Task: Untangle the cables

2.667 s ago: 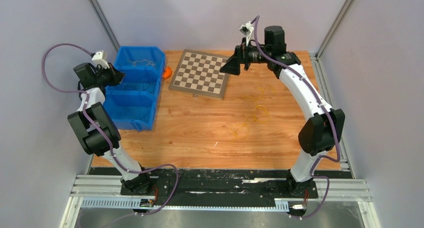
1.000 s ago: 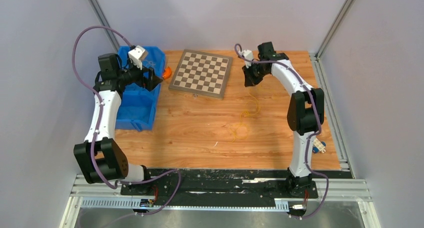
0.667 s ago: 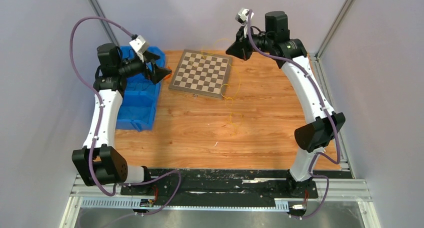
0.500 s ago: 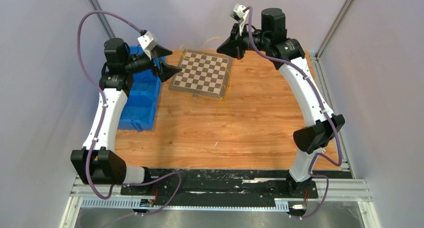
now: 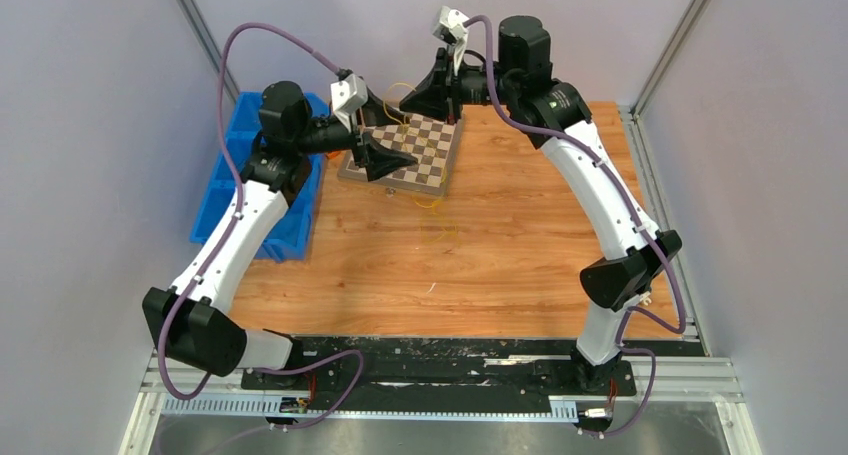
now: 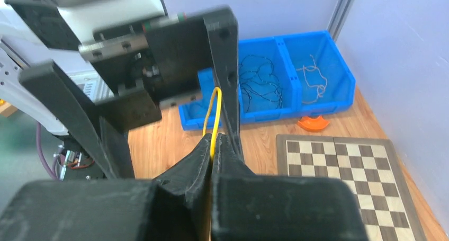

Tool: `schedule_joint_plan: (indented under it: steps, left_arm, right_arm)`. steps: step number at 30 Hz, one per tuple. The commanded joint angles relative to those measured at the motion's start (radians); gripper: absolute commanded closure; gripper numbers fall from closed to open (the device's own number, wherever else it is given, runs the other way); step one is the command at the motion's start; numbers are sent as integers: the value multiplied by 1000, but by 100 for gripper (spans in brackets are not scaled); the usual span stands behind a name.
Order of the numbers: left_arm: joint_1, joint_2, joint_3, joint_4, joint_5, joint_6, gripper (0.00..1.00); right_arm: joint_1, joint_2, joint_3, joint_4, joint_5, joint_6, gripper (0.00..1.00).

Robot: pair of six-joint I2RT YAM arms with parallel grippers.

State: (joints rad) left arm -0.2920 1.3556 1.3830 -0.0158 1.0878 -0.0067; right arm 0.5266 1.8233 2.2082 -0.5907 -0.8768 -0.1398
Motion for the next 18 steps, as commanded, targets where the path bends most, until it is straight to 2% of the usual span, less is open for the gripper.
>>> schedule_joint_plan:
  steps: [1,4,5,6,7,8,9,10,11,12,14,15,16,18]
  left_arm:
    - [-41,-8,-53,150,-45,-116,2]
    - [-47,19,-66,233,-92,-222,10]
    - [-47,33,-64,256,-99,-269,20]
    - [-46,38,-62,267,-110,-288,35]
    - [-46,43,-63,292,-120,-322,43]
    - [-45,38,-74,306,-127,-347,56]
    - [-45,32,-83,341,-145,-359,63]
    - [-45,20,-105,358,-153,-373,77]
    - [-45,12,-115,383,-178,-378,84]
    - [-45,-3,-131,395,-189,-384,95]
    - [-36,-18,-146,415,-221,-405,100]
    - [-22,-20,-147,423,-235,-421,100]
    - [-16,-19,-141,439,-240,-460,100]
    - [14,-7,-104,444,-249,-518,100]
  right_arm:
    - [5,-22,42,143,-14,99,100]
    - [12,-21,44,203,-27,166,100]
    - [14,-22,46,216,-29,180,100]
    - [15,-22,46,224,-30,188,100]
    - [15,-21,45,228,-27,193,100]
    - [14,-22,42,230,-21,193,100]
    - [13,-24,40,231,-13,194,100]
    - [12,-25,35,232,-7,194,100]
    - [11,-26,32,234,-2,196,100]
    - [10,-27,30,235,1,198,100]
    - [5,-31,19,237,13,203,100]
    - [-2,-35,7,237,19,211,94]
    - [-12,-39,-8,236,22,220,83]
    - [-46,-45,-41,240,23,256,48]
